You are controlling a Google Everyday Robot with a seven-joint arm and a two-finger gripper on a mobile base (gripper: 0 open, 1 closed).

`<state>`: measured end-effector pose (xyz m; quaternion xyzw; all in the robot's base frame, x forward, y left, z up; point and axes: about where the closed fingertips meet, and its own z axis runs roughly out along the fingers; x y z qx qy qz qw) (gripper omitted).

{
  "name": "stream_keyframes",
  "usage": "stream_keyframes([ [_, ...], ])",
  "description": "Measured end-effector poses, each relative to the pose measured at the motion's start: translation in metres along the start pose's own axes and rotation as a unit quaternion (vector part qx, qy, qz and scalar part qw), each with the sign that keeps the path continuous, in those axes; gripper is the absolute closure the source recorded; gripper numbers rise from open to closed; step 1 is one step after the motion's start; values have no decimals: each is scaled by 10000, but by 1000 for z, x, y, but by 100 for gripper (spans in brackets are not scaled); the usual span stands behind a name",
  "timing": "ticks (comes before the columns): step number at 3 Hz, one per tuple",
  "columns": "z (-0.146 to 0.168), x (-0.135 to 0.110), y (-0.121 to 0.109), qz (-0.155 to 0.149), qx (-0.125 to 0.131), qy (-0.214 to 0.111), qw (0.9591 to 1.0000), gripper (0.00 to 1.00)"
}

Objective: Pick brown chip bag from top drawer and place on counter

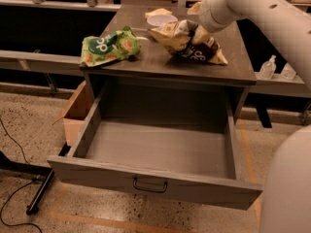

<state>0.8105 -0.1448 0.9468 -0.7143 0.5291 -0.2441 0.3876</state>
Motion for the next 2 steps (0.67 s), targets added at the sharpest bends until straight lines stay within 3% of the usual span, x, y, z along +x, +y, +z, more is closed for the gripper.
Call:
stream_keyframes([
  [1, -10, 5, 8, 22, -153, 85, 9998, 0],
  [2, -34, 25, 18, 178, -192, 319, 9991, 0],
])
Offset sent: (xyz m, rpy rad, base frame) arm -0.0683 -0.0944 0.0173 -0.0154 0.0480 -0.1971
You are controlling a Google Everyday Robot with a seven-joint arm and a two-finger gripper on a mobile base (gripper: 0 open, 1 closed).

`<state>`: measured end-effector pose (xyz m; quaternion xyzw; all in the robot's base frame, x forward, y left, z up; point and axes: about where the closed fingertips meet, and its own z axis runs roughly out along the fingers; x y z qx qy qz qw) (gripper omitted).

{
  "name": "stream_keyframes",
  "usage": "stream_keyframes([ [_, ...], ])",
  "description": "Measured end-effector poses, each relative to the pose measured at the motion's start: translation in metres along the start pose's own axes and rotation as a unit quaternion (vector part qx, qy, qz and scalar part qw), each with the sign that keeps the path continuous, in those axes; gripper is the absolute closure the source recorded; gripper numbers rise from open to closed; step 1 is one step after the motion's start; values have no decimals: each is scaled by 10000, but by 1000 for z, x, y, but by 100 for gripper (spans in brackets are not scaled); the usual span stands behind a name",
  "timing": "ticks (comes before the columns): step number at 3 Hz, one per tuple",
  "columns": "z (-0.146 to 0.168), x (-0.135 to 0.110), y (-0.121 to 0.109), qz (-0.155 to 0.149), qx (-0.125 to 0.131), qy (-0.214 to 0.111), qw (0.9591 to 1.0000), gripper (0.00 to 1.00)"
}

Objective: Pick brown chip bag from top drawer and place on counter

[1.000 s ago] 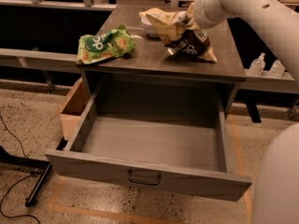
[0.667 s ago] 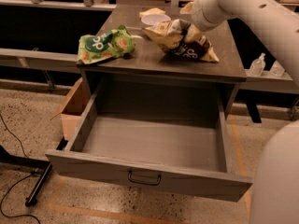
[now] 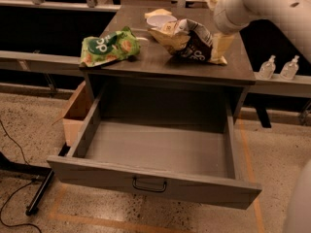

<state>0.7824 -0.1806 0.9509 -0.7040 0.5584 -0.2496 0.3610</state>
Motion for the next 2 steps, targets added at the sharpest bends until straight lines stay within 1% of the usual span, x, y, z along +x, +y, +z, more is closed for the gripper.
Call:
stream_keyframes([
  [1, -37, 34, 13, 243, 74, 496, 9984, 0],
  [2, -35, 32, 17, 264, 32, 501, 9984, 0],
])
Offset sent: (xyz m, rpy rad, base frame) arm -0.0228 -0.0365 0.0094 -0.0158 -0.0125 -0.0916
